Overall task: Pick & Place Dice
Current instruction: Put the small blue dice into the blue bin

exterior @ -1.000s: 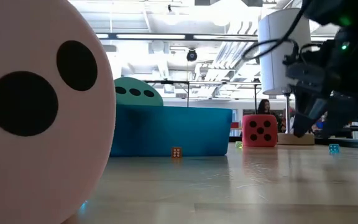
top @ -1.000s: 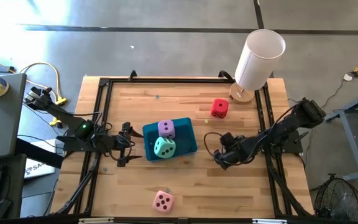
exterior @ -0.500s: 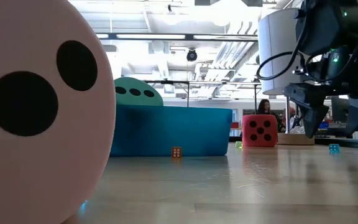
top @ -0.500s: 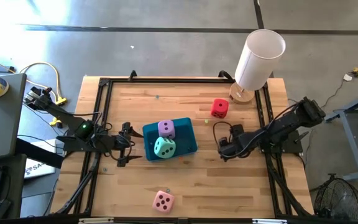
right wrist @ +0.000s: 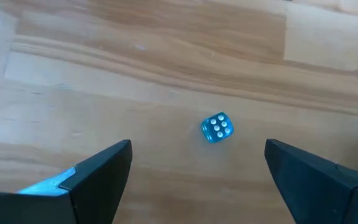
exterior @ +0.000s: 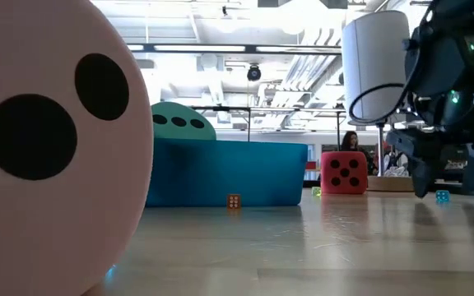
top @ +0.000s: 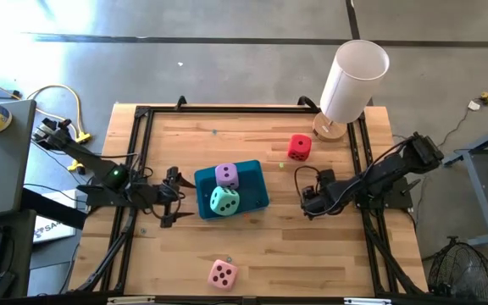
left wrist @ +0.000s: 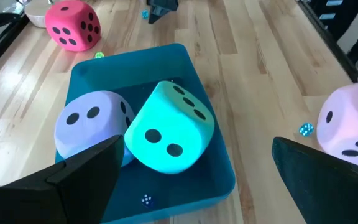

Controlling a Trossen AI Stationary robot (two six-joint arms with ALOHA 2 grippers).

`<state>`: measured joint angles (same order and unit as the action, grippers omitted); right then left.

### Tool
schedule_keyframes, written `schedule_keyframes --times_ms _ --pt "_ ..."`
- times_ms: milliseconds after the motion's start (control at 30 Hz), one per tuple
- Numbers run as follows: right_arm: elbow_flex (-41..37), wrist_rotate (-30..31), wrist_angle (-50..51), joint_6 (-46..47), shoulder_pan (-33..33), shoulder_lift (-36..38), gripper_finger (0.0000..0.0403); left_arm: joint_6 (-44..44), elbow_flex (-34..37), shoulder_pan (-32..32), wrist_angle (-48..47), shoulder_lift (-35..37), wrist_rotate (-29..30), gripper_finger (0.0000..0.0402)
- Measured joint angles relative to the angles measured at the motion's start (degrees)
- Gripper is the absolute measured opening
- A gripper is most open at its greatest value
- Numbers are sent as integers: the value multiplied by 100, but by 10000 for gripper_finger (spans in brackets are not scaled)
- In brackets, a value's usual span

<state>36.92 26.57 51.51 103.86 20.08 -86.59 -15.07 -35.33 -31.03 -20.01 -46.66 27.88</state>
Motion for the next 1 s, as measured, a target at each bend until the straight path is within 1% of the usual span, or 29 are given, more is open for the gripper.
schedule_keyframes --times_ms 133,333,533,633,867,1000 --pt "-212 185 -246 10 0 0 355 20 0 10 9 -163 47 400" --pt "-301 251 -291 146 -114 7 354 63 0 122 129 -546 74 400" --pt "-319 452 -399 137 -155 -2 354 163 0 239 686 -1011 55 400" --pt "-319 431 -405 135 -199 -2 354 303 0 243 922 -1155 47 400" --pt "-316 359 -446 96 -260 -2 354 363 2 240 1149 -1243 37 400" --pt "-316 351 -482 96 -260 -2 354 349 2 236 1580 -1243 -11 400"
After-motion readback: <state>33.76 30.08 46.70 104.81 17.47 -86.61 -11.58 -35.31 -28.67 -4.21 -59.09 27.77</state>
